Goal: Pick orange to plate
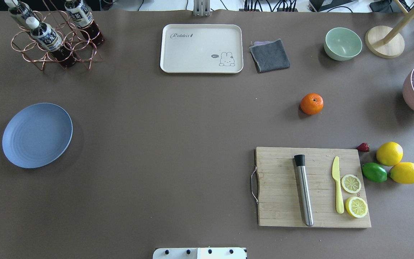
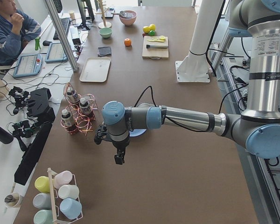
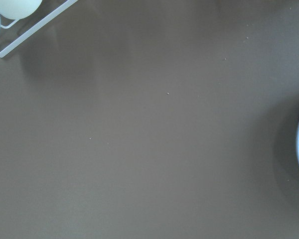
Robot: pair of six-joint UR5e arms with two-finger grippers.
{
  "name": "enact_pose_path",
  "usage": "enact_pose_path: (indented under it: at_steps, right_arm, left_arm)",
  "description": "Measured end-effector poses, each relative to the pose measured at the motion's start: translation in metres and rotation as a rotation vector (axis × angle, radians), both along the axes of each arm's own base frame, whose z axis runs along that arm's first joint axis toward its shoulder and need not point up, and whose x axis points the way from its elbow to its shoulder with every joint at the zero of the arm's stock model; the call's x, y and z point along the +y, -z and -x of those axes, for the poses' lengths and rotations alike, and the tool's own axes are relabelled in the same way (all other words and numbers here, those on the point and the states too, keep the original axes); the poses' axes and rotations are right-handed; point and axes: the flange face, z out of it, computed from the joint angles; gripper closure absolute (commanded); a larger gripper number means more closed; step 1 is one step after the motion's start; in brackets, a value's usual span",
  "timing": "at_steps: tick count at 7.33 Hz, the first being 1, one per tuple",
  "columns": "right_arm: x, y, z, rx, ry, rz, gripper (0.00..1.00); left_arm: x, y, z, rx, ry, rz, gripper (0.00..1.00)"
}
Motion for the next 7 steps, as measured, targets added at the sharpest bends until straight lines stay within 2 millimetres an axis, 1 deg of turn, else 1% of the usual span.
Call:
enact_pose_path:
  at_steps: [4, 5, 7]
  right_arm:
    - [-0.002, 0.003, 0.000, 0.000, 0.000, -0.006, 0.00]
    - [-0.003, 0.004, 0.000, 0.000, 0.000, -0.008, 0.00]
    - [-0.006, 0.007, 0.000, -0.001, -0.001, -0.014, 0.00]
  left_arm:
    - [-0.003, 0.004, 0.000, -0.004, -0.002, -0.011, 0.02]
    - [-0.007, 0.006, 0.000, -0.020, -0.003, -0.016, 0.02]
    - [-0.022, 0.018, 0.001, -0.075, -0.005, -0.044, 0.02]
